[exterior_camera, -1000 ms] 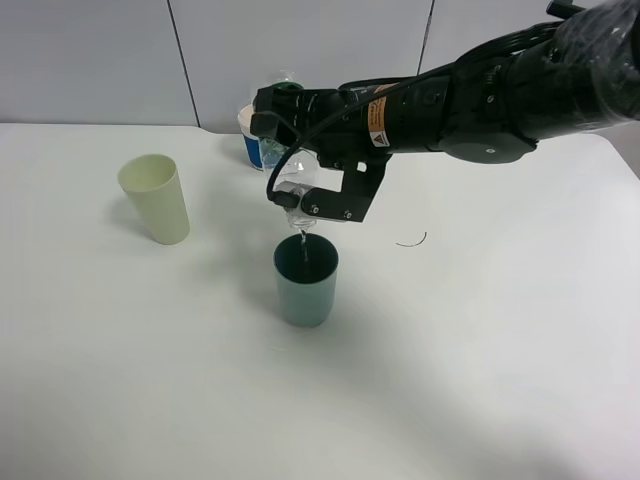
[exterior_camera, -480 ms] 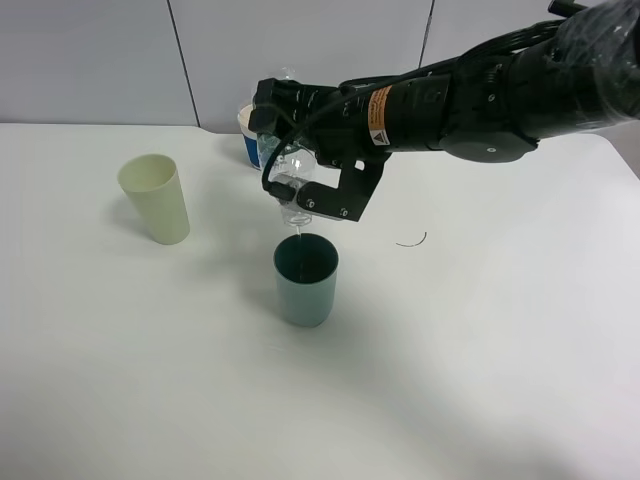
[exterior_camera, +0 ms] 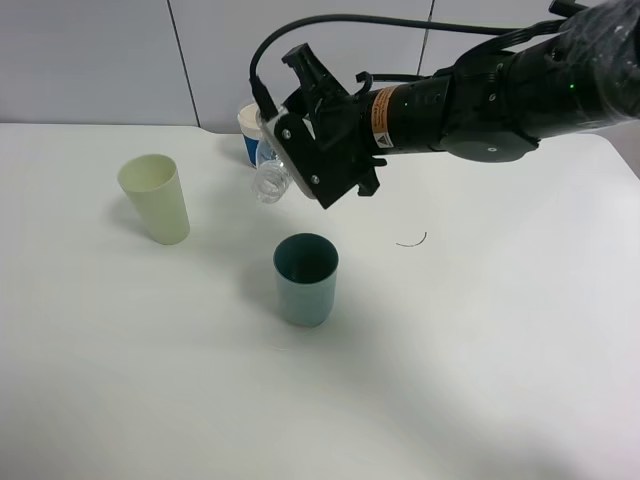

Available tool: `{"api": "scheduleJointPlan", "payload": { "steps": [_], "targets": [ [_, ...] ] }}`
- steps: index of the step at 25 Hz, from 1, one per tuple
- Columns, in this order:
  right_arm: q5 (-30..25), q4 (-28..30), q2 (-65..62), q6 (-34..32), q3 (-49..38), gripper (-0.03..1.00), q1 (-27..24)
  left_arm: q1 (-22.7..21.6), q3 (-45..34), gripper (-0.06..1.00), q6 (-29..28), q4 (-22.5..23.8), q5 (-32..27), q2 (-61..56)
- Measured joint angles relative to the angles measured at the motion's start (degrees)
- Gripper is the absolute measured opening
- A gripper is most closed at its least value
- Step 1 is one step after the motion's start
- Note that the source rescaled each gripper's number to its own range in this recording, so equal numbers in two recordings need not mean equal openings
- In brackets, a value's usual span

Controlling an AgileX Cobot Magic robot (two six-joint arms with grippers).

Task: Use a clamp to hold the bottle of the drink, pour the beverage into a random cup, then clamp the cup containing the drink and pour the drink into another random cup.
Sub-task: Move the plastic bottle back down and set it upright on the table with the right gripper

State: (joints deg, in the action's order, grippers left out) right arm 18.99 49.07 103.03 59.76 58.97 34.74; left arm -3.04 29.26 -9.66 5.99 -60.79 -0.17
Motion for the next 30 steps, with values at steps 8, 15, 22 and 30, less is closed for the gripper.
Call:
{"api": "scheduleJointPlan", "payload": {
  "steps": [8,15,22,30],
  "targets": [
    [-1.5,-2.2,0.0,-37.0,0.0,0.02,-2.0,0.0,0.0,1.0,0.0,0.0,0.0,0.0],
    [-1.5,-6.9,0.0,-63.6,0.0,0.02,-4.3,0.0,0.0,1.0,0.0,0.0,0.0,0.0],
    [-1.6,-9.0,0.0,-83.9,0.0,0.02,-7.3,0.0,0.0,1.0,0.0,0.0,0.0,0.0],
    [-3.3,-9.8,0.0,-93.5,0.0,0.02,-9.6,0.0,0.0,1.0,0.0,0.0,0.0,0.0]
  ]
}}
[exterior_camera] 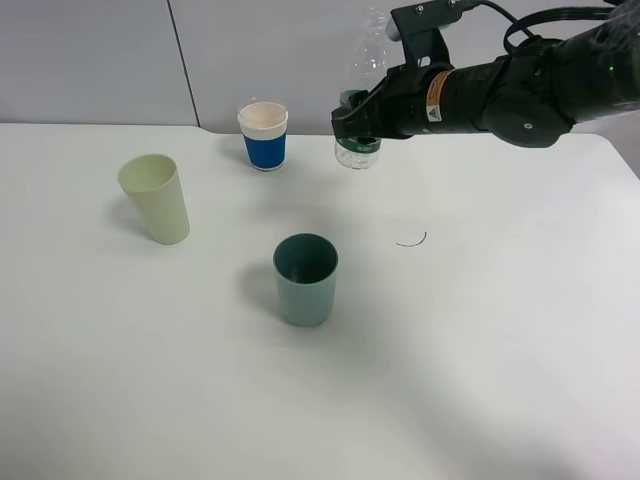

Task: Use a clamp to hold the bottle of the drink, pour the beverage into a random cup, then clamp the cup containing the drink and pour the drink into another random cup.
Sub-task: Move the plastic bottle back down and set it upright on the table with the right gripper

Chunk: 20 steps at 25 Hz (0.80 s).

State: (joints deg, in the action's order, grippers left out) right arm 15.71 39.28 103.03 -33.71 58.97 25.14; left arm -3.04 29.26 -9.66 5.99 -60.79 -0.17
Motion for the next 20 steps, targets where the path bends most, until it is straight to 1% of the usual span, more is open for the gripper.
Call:
{"api": "scheduleJointPlan", "payload": {
  "steps": [2,7,10,12,16,18,20],
  "targets": [
    [-0.9,0.0,0.0,-0.4,0.0,0.02,-0.5,0.0,0.0,1.0,0.0,0.0,0.0,0.0],
    [-1.1,1.1,0.0,-0.4,-0.3,0.02,-1.5,0.0,0.0,1.0,0.0,0.0,0.0,0.0],
    [1.5,1.3,0.0,-0.2,-3.4,0.02,-2.0,0.0,0.0,1.0,0.0,0.0,0.0,0.0],
    [3.8,1.3,0.0,1.8,-6.0,0.02,-2.2,0.0,0.0,1.0,0.0,0.0,0.0,0.0],
    [6.8,1.0,0.0,10.5,-9.6,0.02,-2.2,0.0,0.0,1.0,0.0,0.0,0.0,0.0],
    [7.0,-0.8,0.0,14.2,-10.7,0.02,-2.7,0.0,0.0,1.0,0.0,0.0,0.0,0.0],
    [7.8,-3.7,0.0,16.4,-11.9,0.02,-3.5,0.0,0.0,1.0,0.0,0.0,0.0,0.0]
  ]
}}
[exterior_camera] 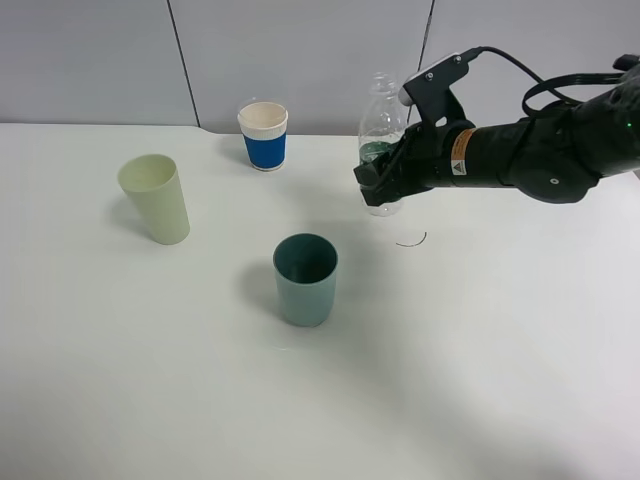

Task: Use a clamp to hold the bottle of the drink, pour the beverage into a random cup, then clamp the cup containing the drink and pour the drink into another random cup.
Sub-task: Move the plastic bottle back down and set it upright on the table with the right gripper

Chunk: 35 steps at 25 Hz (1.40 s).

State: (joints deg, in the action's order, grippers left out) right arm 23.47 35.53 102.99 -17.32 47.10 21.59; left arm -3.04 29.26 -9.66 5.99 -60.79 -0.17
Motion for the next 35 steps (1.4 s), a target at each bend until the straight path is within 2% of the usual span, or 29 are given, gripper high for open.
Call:
{"api": "scheduleJointPlan", "payload": {
  "steps": [5,8,11,15,18,28,35],
  "targets": [
    [3.7,-7.1,0.0,5.8,-3.6,0.02,-1.8,0.0,0.0,1.0,0.0,0.0,0.0,0.0],
    [8.2,-13.9,0.0,11.2,-6.5,0.02,-2.3,0.0,0.0,1.0,0.0,0.0,0.0,0.0],
    [13.3,-23.4,-0.1,17.3,-9.1,0.02,-2.4,0.0,0.0,1.0,0.0,0.0,0.0,0.0],
    [18.0,-30.5,-0.1,22.2,-11.4,0.02,-2.4,0.0,0.0,1.0,0.0,0.0,0.0,0.0],
    [19.0,-31.6,0.0,22.5,-11.6,0.02,-2.4,0.0,0.0,1.0,0.0,0.0,0.0,0.0],
    [27.4,-32.0,8.1,22.7,-11.6,0.02,-2.4,0.0,0.0,1.0,0.0,0.0,0.0,0.0],
    [28.8,-31.8,8.7,22.7,-11.5,0.02,-2.4,0.0,0.0,1.0,0.0,0.0,0.0,0.0]
  ]
}}
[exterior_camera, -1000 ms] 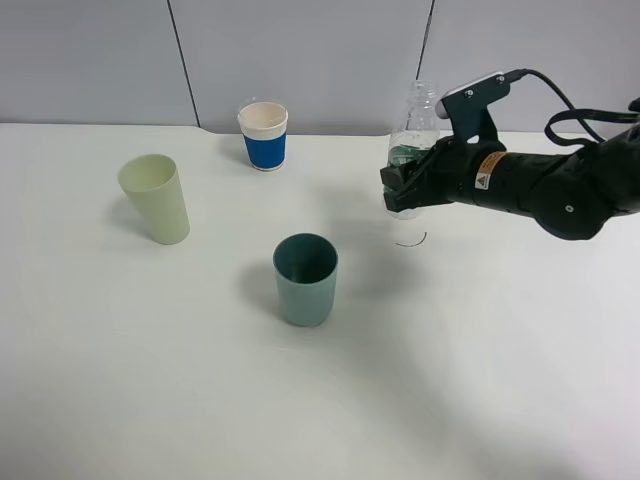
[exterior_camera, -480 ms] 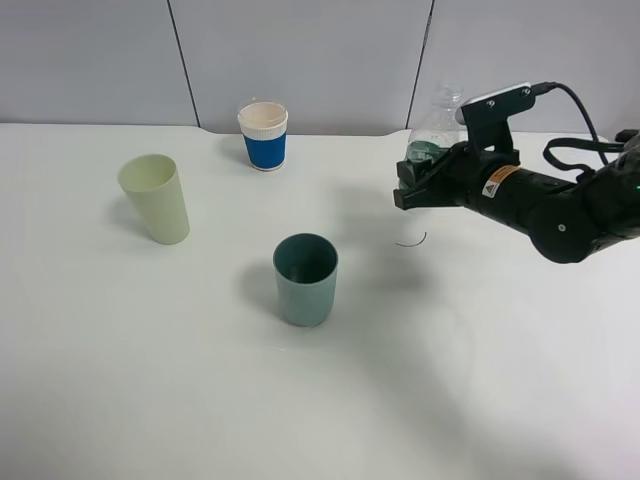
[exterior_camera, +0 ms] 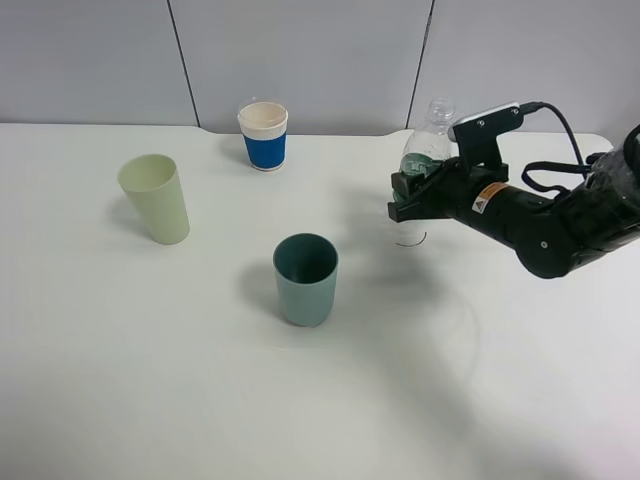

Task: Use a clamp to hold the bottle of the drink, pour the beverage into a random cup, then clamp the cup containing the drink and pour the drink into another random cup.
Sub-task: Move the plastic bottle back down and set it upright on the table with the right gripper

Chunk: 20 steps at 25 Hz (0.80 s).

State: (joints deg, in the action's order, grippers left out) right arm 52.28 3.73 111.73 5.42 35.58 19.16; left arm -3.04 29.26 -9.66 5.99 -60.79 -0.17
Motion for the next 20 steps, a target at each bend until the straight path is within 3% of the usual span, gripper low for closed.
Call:
{"api": "scheduleJointPlan", "payload": {
  "steps": [9,20],
  "targets": [
    [-0.5,1.3,0.9,-0.1,0.0,0.02,0.7,0.0,0.0,1.0,0.0,0.0,0.0,0.0],
    [-4.8,1.3,0.9,-0.1,0.0,0.02,0.7,0.0,0.0,1.0,0.0,0.0,0.0,0.0]
  ]
}}
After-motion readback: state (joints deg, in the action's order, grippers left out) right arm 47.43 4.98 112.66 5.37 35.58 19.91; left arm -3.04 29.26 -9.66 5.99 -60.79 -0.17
